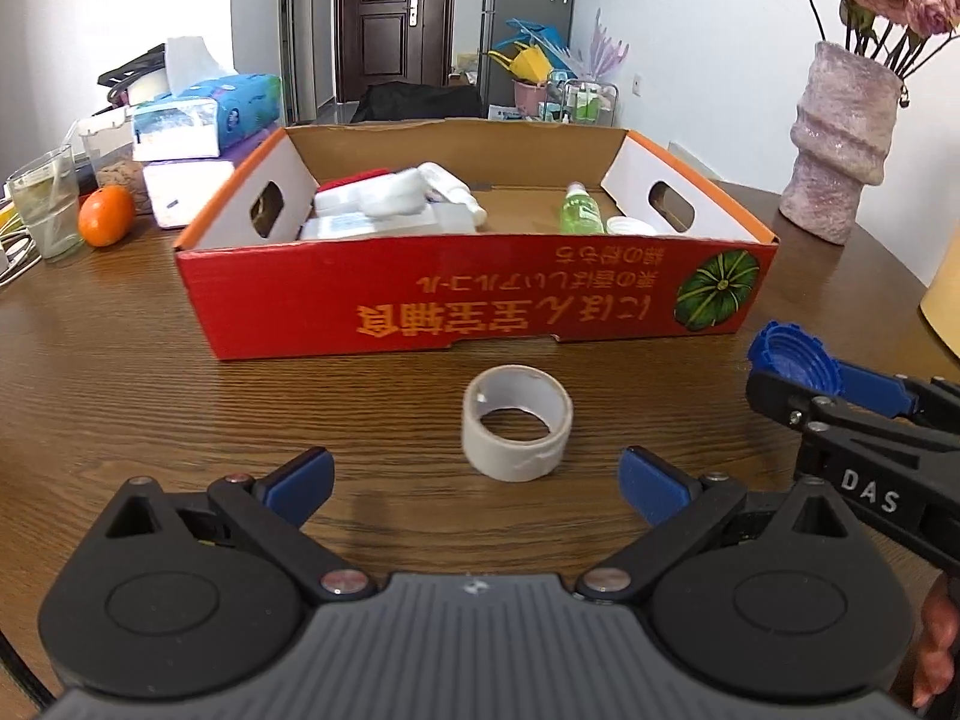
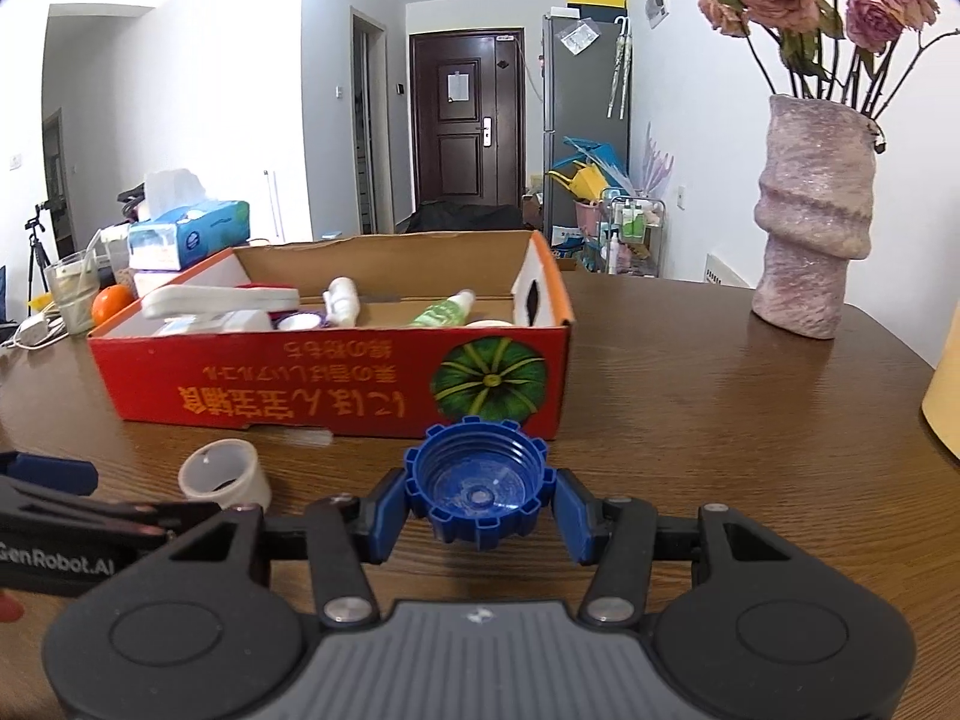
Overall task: Organize rigid objects
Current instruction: 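Grasp the blue screw cap with the right gripper while the left gripper grasps the clear tape roll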
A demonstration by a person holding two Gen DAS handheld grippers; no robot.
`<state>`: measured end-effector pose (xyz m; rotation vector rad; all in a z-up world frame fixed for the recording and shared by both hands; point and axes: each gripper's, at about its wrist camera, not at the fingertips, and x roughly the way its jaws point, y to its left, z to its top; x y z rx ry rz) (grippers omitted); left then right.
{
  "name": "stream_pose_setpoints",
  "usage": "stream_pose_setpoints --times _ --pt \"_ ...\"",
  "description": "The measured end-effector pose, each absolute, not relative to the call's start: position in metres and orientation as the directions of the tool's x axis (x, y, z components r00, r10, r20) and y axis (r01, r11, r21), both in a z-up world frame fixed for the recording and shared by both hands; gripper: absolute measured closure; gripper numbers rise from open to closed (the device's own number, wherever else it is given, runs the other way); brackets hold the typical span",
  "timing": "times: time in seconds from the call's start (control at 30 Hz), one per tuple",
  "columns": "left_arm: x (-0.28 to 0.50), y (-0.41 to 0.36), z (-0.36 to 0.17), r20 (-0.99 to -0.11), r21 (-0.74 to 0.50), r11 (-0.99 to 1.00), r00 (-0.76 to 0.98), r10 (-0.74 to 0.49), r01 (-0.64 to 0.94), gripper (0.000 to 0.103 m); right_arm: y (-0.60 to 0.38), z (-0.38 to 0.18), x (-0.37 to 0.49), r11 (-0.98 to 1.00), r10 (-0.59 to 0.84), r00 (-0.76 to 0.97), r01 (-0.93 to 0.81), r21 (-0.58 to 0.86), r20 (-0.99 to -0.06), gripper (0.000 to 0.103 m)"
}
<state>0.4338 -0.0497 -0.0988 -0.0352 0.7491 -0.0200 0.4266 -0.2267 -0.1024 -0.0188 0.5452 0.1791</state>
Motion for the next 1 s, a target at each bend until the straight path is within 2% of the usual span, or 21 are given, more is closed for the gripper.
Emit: stream_pose_setpoints --times 0.37,0.87,0.97,1.0 --pt "0.451 -0.068 -0.109 -0.706 -0.033 0.999 0.708 0.004 -0.038 0.0 -0.252 -0.102 0.429 0.986 0.155 0.843 -0.163 0.029 -0.515 0.052" --pt "0.462 -0.077 -0.113 -0.696 -0.023 0.993 0.714 0.07 -0.12 0.0 -0.26 -0.106 0.431 0.988 0.146 0.841 -0.155 0.027 -0.522 0.052" --pt "0.461 -0.077 -0.113 -0.692 -0.015 0.993 0.718 0.074 -0.117 0.006 -0.259 -0.107 0.431 0.988 0.142 0.839 -0.152 0.024 -0.525 0.052" --pt "0.461 -0.077 -0.113 -0.691 -0.015 0.993 0.719 0.073 -0.116 0.014 -0.258 -0.108 0.431 0.988 0.141 0.839 -0.152 0.023 -0.525 0.052"
